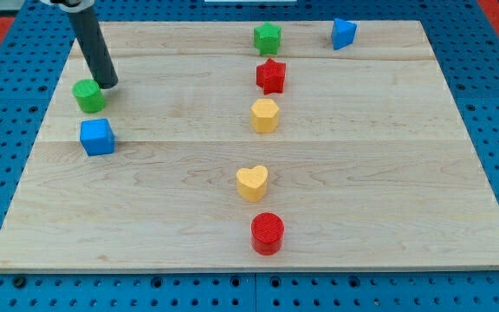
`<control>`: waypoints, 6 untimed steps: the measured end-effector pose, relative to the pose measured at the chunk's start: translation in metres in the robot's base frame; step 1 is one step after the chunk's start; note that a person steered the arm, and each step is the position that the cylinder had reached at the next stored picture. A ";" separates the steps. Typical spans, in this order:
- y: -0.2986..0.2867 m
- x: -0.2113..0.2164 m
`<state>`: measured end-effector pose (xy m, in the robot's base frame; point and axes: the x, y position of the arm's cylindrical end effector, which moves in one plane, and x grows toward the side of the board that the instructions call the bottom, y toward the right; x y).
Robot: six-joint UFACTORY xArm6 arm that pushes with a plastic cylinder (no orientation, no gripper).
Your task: Push the green star close to the top right side of the blue cube
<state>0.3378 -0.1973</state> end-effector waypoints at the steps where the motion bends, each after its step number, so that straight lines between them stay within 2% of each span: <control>1: 0.083 -0.010; 2: 0.198 -0.032; 4: 0.325 -0.062; 5: 0.414 -0.092; 6: 0.397 -0.124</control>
<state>0.2134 0.1998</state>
